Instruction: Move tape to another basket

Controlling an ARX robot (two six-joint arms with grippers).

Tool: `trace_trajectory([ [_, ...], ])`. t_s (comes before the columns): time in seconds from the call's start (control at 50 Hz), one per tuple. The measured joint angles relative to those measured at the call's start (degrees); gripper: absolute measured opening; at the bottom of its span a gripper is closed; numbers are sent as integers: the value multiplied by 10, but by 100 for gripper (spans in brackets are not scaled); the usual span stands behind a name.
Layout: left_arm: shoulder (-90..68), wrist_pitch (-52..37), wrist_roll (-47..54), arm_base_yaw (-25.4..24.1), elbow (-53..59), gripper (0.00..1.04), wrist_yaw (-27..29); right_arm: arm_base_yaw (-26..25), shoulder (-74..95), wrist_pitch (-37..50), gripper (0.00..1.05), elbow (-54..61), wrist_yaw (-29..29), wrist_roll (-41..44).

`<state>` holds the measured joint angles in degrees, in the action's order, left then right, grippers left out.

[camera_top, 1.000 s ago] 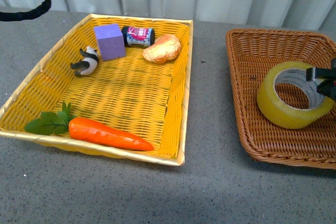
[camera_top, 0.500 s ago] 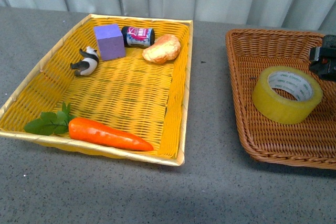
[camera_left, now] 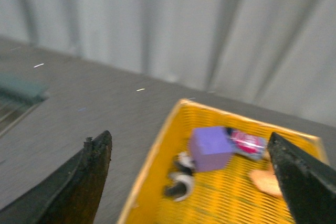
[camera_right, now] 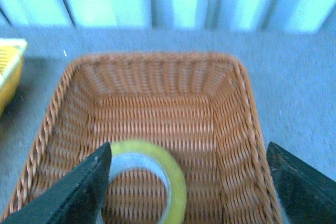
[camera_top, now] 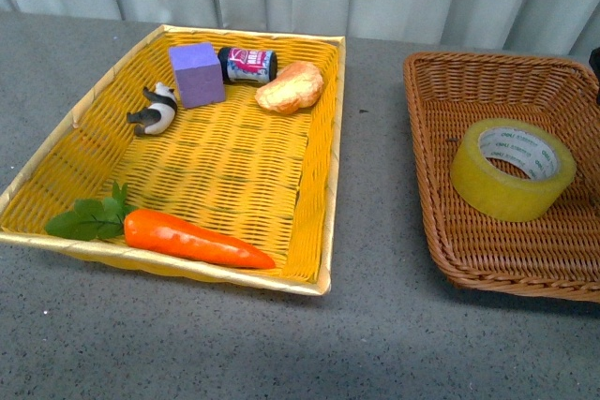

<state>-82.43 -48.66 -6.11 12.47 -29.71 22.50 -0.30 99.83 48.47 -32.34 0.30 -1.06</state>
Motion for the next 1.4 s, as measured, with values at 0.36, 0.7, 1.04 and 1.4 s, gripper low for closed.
trace_trajectory([
  [0.36,117,-62,51,-50,142,24,-153,2,-108,241,24,163,0,9],
  [0.7,239,-18,56,-82,222,4,-187,3,-296,130,1,244,-2,10],
  [1.04,351,36,57,-123,282,4,-225,3,-457,19,1,296,-2,10],
  [1.4,488,156,57,-123,286,4,-225,3,-607,-105,1,318,-2,10],
])
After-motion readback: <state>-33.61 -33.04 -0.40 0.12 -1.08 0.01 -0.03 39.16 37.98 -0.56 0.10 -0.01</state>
